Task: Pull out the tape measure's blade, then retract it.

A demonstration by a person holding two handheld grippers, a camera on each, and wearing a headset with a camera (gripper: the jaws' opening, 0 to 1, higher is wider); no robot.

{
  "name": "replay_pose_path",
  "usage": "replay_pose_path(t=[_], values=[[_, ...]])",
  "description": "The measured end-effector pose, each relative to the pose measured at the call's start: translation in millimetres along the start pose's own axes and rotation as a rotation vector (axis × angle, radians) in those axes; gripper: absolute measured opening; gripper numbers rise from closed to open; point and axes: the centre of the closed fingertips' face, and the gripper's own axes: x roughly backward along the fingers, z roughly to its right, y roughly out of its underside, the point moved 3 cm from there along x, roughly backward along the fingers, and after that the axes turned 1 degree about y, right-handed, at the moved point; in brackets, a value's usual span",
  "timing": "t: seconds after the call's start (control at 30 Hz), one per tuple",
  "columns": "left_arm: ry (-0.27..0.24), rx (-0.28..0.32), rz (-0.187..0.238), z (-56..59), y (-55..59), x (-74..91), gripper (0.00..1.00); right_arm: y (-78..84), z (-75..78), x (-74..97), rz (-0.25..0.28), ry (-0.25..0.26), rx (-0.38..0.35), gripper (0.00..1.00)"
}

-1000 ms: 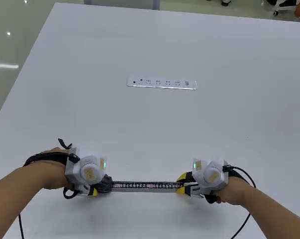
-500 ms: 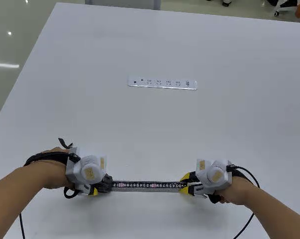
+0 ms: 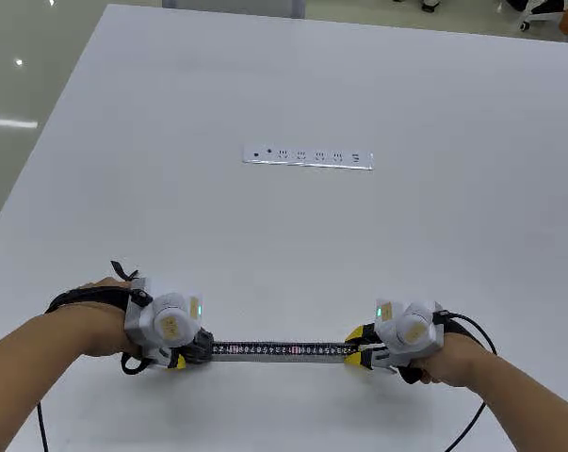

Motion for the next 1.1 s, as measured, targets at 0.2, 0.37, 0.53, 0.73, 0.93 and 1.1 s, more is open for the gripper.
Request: replay_pose_path(t=[0.2,0.37,0.53,0.73,0.93,1.1], values=[[0.000,0.001,0.000,0.4,-0.7,0.4,0.35,0.7,0.8,-0.1,-0.003,-0.004,0.005,0.13],[0.001,0.001,0.001,0.9,-1.3,1.4,0.35,1.6,0.9,0.6,-0.006,-0.006,0.005,0.13],[0.001,0.002,0.001,1.1,-1.4,1.9,0.35,1.3,0.8,2.1,-0.008,-0.006,0.004,0.14],[0.000,0.003,0.002,0.6,-0.6,1.2,0.35,2.0,1.6,1.1,-0.012,-0.009,0.006,0.14],[-0.003,0.005,0.008,0.4,-0.6,1.0,0.36,1.1,1.1,1.5,-0.018,-0.009,0.003,0.14],[-0.005,0.006,0.015,0.3,-1.1,1.0,0.36,1.2,2.3,-0.1,-0.036,-0.016,0.013,0.14]])
